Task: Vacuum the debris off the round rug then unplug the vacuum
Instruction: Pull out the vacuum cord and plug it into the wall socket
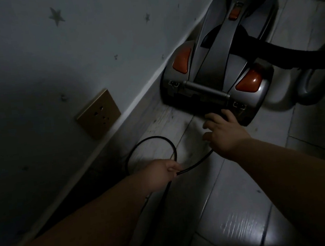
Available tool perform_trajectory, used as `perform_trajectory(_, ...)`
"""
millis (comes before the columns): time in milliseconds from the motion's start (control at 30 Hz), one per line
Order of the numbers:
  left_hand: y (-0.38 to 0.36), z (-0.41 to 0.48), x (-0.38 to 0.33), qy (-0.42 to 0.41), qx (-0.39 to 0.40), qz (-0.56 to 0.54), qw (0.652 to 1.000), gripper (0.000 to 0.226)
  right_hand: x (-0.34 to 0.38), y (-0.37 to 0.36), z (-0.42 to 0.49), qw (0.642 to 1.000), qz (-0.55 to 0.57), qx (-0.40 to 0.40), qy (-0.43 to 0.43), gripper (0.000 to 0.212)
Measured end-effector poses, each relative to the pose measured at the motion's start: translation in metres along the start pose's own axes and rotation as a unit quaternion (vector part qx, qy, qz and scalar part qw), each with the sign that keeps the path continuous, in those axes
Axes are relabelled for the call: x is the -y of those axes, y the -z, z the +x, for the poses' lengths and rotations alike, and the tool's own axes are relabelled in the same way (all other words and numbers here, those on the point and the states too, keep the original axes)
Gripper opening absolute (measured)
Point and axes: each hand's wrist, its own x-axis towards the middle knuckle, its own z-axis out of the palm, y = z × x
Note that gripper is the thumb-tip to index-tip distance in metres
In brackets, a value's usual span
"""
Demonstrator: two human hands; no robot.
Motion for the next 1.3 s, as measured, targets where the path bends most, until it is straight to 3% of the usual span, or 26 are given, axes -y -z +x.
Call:
perform_trajectory(233, -0.007, -0.004, 0.017, 0.020, -0.017, 0.001, 1.000, 0.036, 0.031, -0.006, 0.015, 0.998, 0.038, 0.045, 0.034, 0.039)
perform_trajectory(433, 0.006, -0.031, 0.057, 0.054, -0.133, 0.058, 0.988, 0.032, 0.053, -0.007, 0.031, 0.993, 0.063, 0.072, 0.074, 0.039)
perform_trajectory(500, 0.010, -0.039, 0.079, 0.087, -0.178, 0.062, 0.978, 0.042, 0.066, -0.007, 0.038, 0.991, 0.058, 0.072, 0.092, 0.041)
perform_trajectory(633, 0.013, -0.044, 0.113, 0.158, -0.305, -0.084, 0.935, 0.030, 0.089, -0.005, 0.052, 0.988, 0.056, 0.065, 0.126, 0.041)
perform_trajectory(700, 0.013, -0.042, 0.125, 0.168, -0.328, -0.080, 0.926, 0.028, 0.099, -0.004, 0.057, 0.987, 0.061, 0.064, 0.136, 0.040)
perform_trajectory(833, 0.011, -0.034, 0.134, 0.161, -0.303, -0.014, 0.939, 0.035, 0.111, -0.004, 0.063, 0.983, 0.084, 0.058, 0.150, 0.037)
perform_trajectory(1000, 0.007, -0.026, 0.136, 0.185, -0.312, 0.049, 0.930, 0.038, 0.116, -0.008, 0.066, 0.983, 0.079, 0.059, 0.156, 0.036)
perform_trajectory(1100, 0.011, -0.028, 0.132, 0.226, -0.232, 0.045, 0.945, 0.043, 0.118, -0.007, 0.068, 0.982, 0.077, 0.071, 0.155, 0.036)
perform_trajectory(1200, 0.017, -0.029, 0.122, 0.215, -0.206, 0.069, 0.952, 0.038, 0.123, -0.004, 0.072, 0.979, 0.105, 0.090, 0.151, 0.038)
perform_trajectory(1300, 0.022, -0.030, 0.096, 0.158, -0.245, 0.022, 0.956, 0.038, 0.133, 0.000, 0.074, 0.968, 0.197, 0.088, 0.129, 0.038)
